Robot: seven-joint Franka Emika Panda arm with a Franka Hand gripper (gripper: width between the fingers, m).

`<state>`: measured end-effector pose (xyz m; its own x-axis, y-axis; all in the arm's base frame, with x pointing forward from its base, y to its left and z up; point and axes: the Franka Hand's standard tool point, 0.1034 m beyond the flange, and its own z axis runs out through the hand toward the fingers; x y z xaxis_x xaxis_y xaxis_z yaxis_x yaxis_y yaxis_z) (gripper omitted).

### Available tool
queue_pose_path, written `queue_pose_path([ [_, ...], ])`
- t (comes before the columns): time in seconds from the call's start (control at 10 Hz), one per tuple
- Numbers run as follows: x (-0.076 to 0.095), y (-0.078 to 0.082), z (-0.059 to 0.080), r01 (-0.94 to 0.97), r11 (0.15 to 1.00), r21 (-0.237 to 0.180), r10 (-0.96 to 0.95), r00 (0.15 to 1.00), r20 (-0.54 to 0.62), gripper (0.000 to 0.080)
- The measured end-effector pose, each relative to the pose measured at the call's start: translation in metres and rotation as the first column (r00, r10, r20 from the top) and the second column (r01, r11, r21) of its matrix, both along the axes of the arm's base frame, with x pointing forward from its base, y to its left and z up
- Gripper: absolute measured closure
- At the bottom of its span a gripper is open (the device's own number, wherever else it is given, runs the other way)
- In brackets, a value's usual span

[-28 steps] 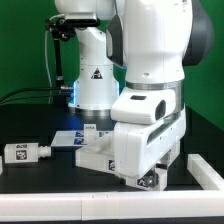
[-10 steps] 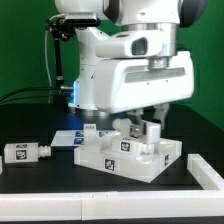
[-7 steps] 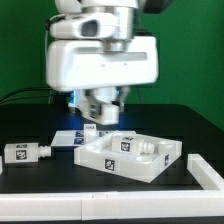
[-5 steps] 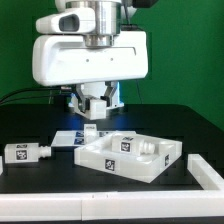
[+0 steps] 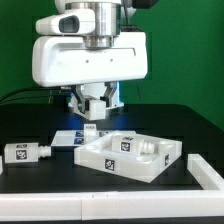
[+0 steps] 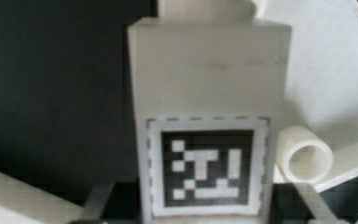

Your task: Assemble one leg

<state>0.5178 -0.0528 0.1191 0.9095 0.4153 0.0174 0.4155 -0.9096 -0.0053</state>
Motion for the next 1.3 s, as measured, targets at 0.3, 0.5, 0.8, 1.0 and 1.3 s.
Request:
queue_pose_path([
  [0.3, -0.064, -0.014, -0.028, 0.078, 0.997, 0.009, -0.078, 0.997, -0.01, 0.0512],
  [0.5, -0.064, -0.015, -0.028, 0.093, 0.995, 0.018, -0.093, 0.996, -0.009, 0.0512],
  [0.8, -0.064, -0.016, -0.03, 0.096, 0.995, 0.018, -0.095, 0.995, -0.01, 0.0512],
  [1.0, -0.088, -0.035, -0.046, 0.131, 0.991, 0.028, -0.129, 0.99, -0.048, 0.0512],
  [1.3, -0.119, -0.041, -0.078, 0.154, 0.988, 0.021, -0.152, 0.985, -0.078, 0.0512],
])
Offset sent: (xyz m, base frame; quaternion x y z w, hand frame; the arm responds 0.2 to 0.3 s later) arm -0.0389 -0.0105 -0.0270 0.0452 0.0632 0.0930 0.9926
